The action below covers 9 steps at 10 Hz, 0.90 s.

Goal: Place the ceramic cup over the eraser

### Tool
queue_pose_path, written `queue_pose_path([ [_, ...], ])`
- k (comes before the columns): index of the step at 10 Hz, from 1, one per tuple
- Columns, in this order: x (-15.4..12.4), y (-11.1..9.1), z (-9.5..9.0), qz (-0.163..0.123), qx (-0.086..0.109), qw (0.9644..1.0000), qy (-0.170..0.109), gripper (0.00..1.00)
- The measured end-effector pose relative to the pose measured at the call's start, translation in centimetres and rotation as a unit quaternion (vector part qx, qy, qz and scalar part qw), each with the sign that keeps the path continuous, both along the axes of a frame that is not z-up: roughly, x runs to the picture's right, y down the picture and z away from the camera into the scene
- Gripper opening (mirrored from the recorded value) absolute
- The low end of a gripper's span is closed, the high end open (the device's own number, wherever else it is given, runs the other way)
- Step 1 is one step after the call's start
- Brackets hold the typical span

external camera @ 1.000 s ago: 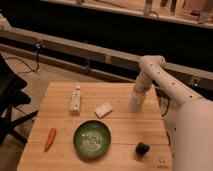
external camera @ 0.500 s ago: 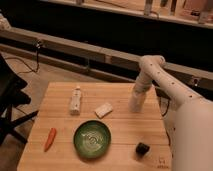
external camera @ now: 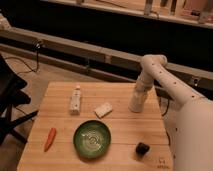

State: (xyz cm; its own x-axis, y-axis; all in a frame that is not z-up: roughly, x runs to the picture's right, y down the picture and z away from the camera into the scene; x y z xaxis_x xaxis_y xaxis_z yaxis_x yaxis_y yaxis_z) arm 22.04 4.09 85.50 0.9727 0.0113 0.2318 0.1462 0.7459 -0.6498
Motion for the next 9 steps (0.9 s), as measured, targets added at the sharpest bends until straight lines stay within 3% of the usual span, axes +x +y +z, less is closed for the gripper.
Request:
queue_pose_path([
  [2,0.0,-2.1,-2.4,0.001,0.021,0.9997,-0.013,0.00],
  [6,-1.2,-2.4,-3.9,-0.023,0.034,0.9988,-0.025,0.00],
  [8,-1.7,-2.7,-6.4,-0.036,0.047,0.9979,-0.028,0.00],
  [9,-1.9,-3.2,-8.6,-0.042,0.059,0.9968,-0.032,0.00],
])
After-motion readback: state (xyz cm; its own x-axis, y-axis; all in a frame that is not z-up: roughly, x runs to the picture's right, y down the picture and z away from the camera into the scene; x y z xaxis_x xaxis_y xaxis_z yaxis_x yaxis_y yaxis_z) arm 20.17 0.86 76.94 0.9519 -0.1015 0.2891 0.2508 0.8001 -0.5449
